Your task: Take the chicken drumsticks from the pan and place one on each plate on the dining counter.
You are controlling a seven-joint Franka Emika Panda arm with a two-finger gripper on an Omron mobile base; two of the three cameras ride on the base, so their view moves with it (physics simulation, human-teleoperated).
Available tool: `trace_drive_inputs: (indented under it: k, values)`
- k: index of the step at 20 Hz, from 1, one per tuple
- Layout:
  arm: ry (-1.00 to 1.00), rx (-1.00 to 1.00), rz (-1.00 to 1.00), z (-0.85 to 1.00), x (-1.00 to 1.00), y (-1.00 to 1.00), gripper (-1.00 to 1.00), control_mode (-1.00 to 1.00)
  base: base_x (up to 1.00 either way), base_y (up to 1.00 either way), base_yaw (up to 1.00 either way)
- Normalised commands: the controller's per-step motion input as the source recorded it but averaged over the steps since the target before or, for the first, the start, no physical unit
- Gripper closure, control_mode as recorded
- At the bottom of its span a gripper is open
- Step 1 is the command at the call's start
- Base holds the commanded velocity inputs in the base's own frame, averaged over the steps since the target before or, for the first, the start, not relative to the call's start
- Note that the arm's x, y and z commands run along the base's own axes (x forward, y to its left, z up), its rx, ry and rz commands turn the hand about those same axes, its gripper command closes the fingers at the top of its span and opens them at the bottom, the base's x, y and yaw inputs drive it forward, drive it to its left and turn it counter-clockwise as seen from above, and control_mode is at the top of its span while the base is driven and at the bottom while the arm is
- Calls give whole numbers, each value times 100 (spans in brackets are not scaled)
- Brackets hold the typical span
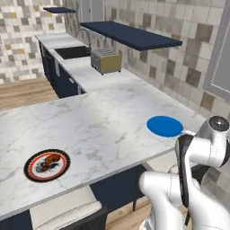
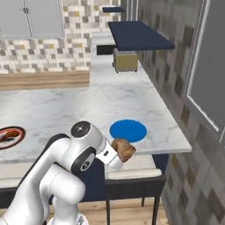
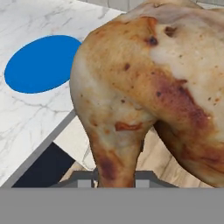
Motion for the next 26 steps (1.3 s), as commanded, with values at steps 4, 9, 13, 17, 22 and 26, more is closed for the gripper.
trace_drive_inputs:
  k: [4, 9, 13, 17, 22, 26]
  values:
    - [0, 0, 0, 0, 0, 0, 100, 100, 53, -42, 47]
    - [0, 0, 0, 0, 0, 0, 100, 100, 32, -26, 32]
    - [0, 0, 0, 0, 0, 0, 100, 100, 0, -3, 1]
    - [0, 0, 0, 0, 0, 0, 100, 100, 0, 0, 0]
    - [0, 0, 0, 0, 0, 0, 100, 100, 0, 0, 0]
    - [0, 0, 0, 0, 0, 0, 100, 100, 5, -3, 2]
